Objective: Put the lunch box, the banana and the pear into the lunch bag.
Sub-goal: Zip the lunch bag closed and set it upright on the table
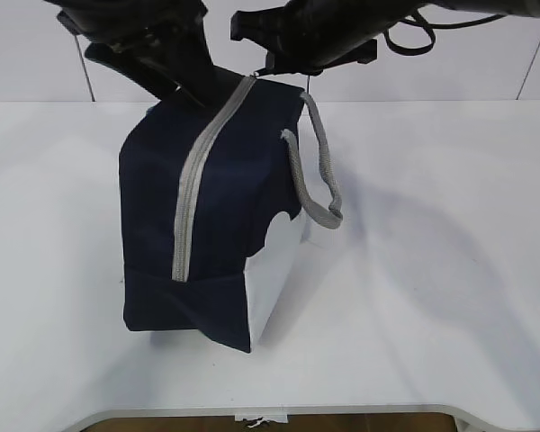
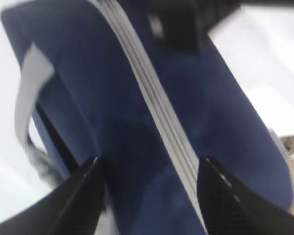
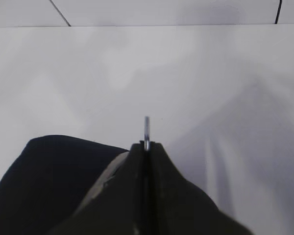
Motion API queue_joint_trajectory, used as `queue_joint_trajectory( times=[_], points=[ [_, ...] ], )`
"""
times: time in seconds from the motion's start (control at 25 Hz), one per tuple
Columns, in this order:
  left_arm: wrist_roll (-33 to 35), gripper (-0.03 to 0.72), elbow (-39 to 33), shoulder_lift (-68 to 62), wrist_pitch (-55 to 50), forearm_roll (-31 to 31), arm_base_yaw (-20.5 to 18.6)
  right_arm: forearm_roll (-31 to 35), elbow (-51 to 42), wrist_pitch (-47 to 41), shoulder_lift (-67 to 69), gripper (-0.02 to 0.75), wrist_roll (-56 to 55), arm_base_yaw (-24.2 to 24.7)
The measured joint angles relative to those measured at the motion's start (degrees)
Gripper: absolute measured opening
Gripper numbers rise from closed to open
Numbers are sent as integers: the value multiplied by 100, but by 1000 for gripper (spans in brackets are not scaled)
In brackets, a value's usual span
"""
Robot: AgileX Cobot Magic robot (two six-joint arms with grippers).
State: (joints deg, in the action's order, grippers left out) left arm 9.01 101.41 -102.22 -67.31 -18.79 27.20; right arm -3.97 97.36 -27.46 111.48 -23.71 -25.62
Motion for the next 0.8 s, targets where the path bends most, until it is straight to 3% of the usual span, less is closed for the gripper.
queue_joint_trajectory(
  times=[0.32, 0.56, 0.8],
  points=[
    [-2, 441, 601, -651, 67, -68, -293, -8, 0, 0, 0, 1, 61, 13],
    [-12, 270, 626, -665, 20, -166, -334, -8, 0, 0, 0, 1, 61, 26],
    [-12, 228, 626, -665, -95, -269, -334, -8, 0, 0, 0, 1, 61, 26]
  ],
)
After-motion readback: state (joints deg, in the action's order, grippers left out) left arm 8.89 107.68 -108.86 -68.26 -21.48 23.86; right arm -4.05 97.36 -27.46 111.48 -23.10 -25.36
